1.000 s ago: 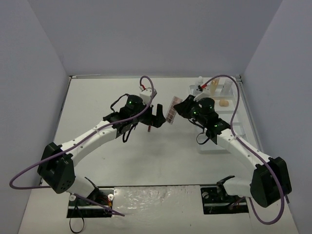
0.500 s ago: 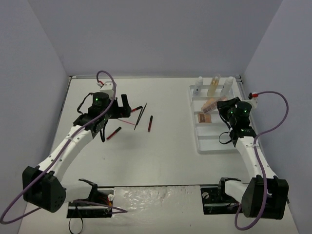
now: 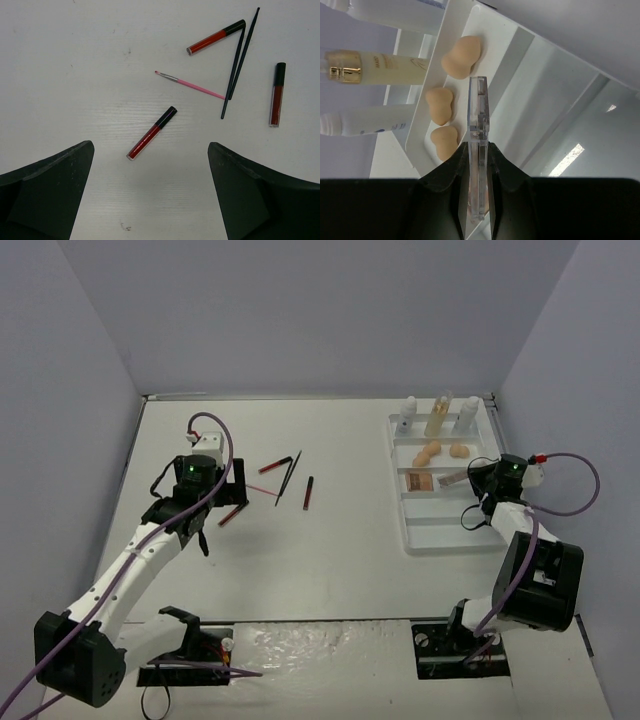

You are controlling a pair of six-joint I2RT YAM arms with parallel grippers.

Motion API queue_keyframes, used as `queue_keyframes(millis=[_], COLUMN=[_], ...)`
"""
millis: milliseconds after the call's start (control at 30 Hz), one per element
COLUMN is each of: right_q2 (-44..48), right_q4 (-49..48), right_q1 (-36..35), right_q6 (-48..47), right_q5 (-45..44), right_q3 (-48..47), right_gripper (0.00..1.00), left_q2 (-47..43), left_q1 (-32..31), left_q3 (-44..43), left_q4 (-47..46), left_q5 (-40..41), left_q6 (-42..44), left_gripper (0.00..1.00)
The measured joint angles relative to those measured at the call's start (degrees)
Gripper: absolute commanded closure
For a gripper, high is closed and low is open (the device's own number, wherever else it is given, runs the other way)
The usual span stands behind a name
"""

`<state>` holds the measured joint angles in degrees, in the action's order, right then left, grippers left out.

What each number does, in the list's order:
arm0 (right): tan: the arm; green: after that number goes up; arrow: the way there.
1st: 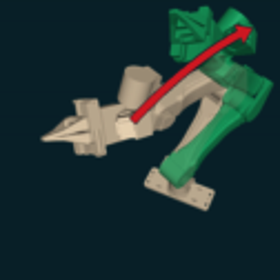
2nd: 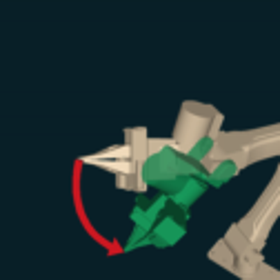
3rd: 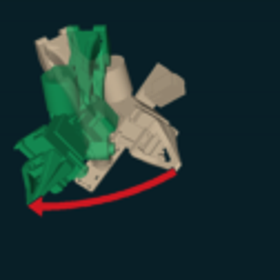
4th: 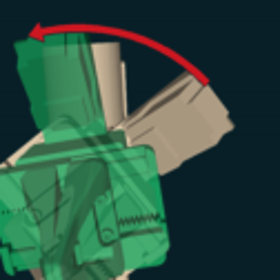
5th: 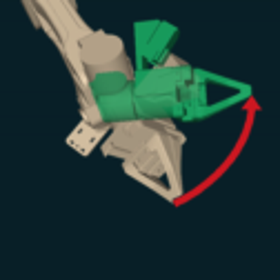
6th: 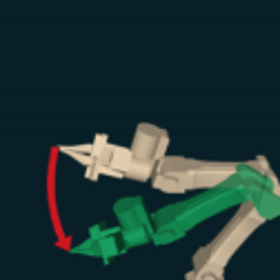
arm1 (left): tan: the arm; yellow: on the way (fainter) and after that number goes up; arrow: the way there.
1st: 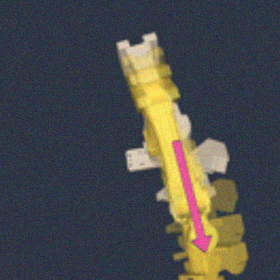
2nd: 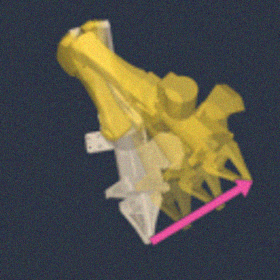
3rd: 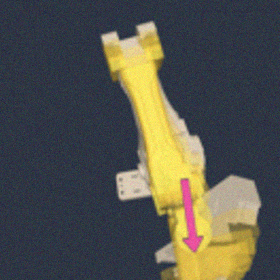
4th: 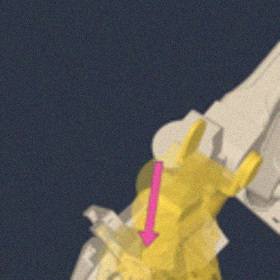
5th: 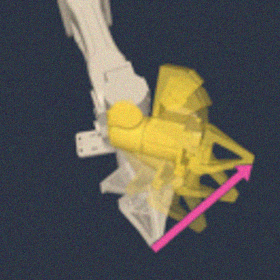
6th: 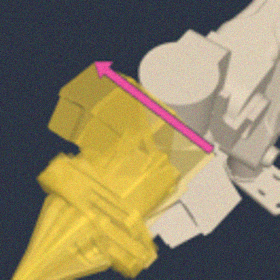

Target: Organize the makeup

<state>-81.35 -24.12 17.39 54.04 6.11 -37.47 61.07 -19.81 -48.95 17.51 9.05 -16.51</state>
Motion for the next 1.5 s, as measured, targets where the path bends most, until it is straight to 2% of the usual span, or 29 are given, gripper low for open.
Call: queue_keyframes(millis=[300,533,633,733,800,1000,1367,1500], right_q2=[-8.14,-11.03,-12.17,-12.83,-13.11,-12.96,-3.62,-0.58], right_q4=[-5.11,-8.73,-9.70,-10.23,-10.35,-4.89,12.12,16.86], right_q1=[0.31,1.87,2.45,2.76,2.83,2.82,2.81,-0.88], right_q6=[0.19,2.14,3.06,3.53,3.57,1.06,-8.63,-13.74], right_q5=[3.01,4.23,4.81,5.30,5.44,4.78,1.10,-0.42], right_q3=[-0.81,-0.98,-1.23,-1.41,-1.56,-4.60,-13.43,-15.30], right_gripper=[1.00,0.99,0.90,0.72,0.54,0.32,0.24,0.24], left_q2=[-1.15,-1.34,-1.34,-1.34,-1.34,-1.34,-1.30,-1.12], left_q1=[0.00,0.00,0.00,0.00,0.00,0.00,0.00,0.00], left_q3=[0.05,0.05,0.05,0.05,0.05,0.05,0.05,0.05], left_q4=[-0.68,-1.02,-1.02,-1.04,-1.04,-1.07,-1.36,-1.42], left_q5=[1.18,1.40,1.39,1.39,1.37,1.34,1.32,1.33], left_q6=[0.47,0.92,0.96,0.99,1.04,1.09,1.12,1.14], left_gripper=[0.03,0.03,0.03,0.03,0.03,0.03,0.03,0.03])
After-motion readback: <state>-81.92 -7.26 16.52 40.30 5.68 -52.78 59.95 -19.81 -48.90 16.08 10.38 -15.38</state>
